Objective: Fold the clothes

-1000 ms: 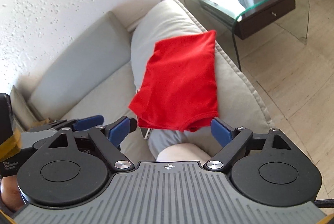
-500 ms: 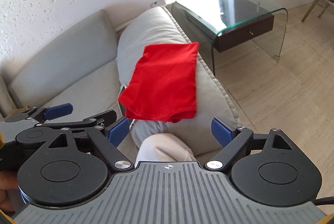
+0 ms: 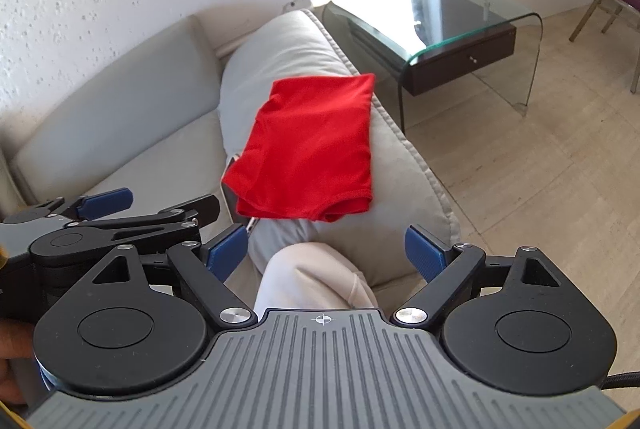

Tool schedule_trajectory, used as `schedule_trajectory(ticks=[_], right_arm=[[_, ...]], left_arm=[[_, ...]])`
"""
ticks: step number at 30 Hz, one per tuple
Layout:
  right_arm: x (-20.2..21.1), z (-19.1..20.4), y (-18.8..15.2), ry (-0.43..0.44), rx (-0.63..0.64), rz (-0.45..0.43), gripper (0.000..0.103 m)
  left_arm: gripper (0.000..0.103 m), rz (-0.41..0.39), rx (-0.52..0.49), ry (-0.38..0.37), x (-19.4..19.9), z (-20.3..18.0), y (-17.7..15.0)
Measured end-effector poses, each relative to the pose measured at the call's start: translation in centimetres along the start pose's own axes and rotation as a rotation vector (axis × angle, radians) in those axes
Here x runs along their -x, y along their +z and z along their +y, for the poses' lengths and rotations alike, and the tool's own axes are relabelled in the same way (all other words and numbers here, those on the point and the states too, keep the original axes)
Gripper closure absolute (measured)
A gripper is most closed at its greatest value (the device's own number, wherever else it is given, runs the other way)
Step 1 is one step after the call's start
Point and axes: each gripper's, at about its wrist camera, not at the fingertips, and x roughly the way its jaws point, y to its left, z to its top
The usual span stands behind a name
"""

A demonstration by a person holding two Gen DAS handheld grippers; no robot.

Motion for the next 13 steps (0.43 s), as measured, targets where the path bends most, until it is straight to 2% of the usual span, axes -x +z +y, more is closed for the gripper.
schedule_trajectory(ticks=[13], right_arm=[[-0.23, 0.2, -0.16, -0.021, 0.003, 0.005, 0.013]], left_arm=[[0.004, 0.018, 0.013, -0.009, -0.6, 0.27, -0.18]])
